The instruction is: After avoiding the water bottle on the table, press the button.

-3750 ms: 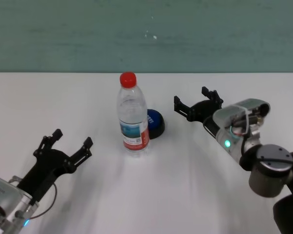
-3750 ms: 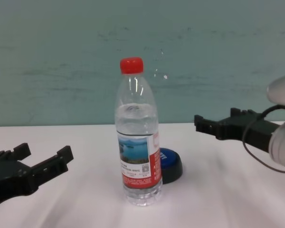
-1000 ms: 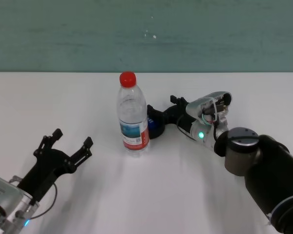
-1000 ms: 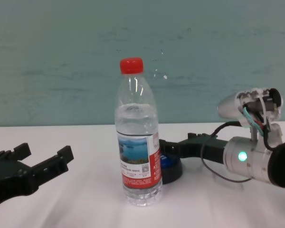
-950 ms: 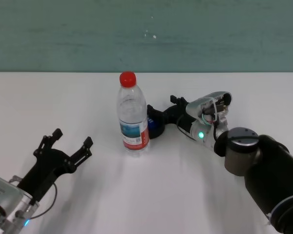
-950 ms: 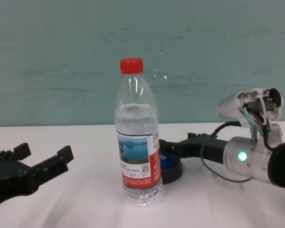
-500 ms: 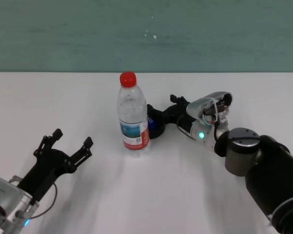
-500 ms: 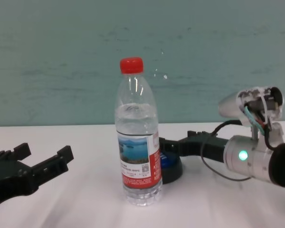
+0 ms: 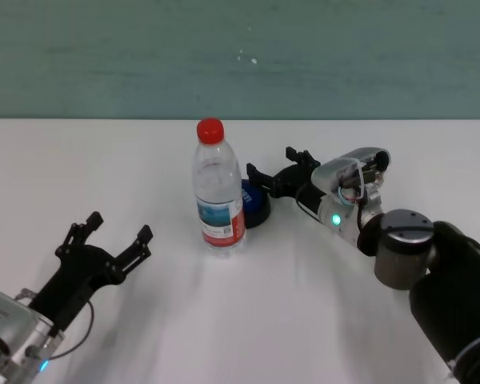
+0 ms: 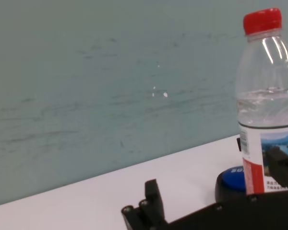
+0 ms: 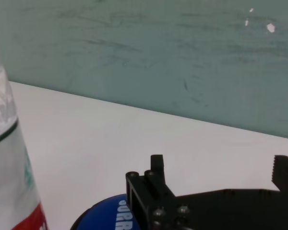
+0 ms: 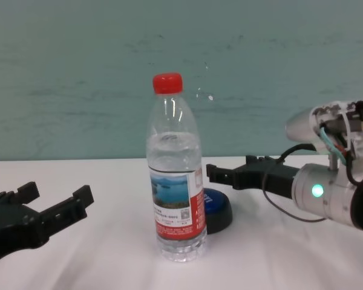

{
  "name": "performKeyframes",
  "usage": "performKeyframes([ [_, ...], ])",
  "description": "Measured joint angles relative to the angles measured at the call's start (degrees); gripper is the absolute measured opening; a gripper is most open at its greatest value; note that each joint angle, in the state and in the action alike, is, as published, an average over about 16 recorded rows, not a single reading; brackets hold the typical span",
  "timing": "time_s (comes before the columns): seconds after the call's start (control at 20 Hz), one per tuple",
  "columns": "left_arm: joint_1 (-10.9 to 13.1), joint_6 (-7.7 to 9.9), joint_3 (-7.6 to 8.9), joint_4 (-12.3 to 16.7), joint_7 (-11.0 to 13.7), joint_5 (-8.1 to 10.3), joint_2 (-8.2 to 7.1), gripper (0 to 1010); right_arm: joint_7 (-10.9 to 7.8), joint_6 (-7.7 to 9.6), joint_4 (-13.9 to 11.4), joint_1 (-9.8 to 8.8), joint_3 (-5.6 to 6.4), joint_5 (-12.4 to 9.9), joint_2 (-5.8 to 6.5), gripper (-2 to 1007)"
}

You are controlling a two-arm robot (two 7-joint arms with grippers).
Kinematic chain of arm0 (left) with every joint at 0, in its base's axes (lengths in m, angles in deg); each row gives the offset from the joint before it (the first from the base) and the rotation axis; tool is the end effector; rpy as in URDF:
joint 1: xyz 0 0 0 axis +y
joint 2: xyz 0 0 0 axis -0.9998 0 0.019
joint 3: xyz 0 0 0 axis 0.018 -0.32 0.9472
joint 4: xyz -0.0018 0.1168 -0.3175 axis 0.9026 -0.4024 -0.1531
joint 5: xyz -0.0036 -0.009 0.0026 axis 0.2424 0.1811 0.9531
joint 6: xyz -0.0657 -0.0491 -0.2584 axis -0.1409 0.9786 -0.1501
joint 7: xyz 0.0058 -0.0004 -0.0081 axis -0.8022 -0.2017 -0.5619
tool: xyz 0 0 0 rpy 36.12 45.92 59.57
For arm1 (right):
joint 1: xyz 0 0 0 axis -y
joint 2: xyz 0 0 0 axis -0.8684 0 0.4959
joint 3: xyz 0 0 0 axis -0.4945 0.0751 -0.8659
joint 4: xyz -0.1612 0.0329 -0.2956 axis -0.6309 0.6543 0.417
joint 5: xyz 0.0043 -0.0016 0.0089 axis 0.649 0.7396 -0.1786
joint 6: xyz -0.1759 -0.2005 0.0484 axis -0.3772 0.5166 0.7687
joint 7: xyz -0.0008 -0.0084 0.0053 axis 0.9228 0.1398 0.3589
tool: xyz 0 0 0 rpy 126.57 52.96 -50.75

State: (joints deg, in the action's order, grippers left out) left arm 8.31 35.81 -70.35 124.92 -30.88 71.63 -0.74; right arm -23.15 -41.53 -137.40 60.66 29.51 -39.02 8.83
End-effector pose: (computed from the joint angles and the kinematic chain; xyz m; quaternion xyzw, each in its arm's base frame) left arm 0.2332 0.0842 -0.3640 0.0130 -0.0768 0.5245 0.8479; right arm 0.4523 0.0362 -0.3312 -0.0399 0.0318 -0.4780 0.8769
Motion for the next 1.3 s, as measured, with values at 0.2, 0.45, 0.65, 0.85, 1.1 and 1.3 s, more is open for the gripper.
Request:
performKeyframes([
  [0.2, 0.0, 0.0, 0.0, 0.0, 0.0, 0.0, 0.0, 1010, 0.63, -0.2, -1.75, -0.85, 0.2, 0.24, 0.41, 1004],
  [0.45, 0.0, 0.0, 0.0, 0.0, 0.0, 0.0, 0.0, 1010, 1.43, -0.74, -3.74, -1.93, 0.55, 0.58, 0.87, 1004],
  [0.65, 0.0, 0.0, 0.0, 0.0, 0.0, 0.0, 0.0, 1010, 2.18, -1.3, -5.36, -2.94, 0.91, 0.95, 1.16, 1004],
  [0.85, 0.0, 0.0, 0.0, 0.0, 0.0, 0.0, 0.0, 1010, 3.02, -2.03, -7.06, -4.12, 1.35, 1.39, 1.39, 1004],
  [1.1, 0.0, 0.0, 0.0, 0.0, 0.0, 0.0, 0.0, 1010, 4.02, -3.23, -8.87, -5.65, 1.97, 2.0, 1.48, 1004],
  [1.3, 0.0, 0.0, 0.0, 0.0, 0.0, 0.0, 0.0, 1010, 4.78, -4.37, -10.19, -6.96, 2.49, 2.49, 1.38, 1004],
])
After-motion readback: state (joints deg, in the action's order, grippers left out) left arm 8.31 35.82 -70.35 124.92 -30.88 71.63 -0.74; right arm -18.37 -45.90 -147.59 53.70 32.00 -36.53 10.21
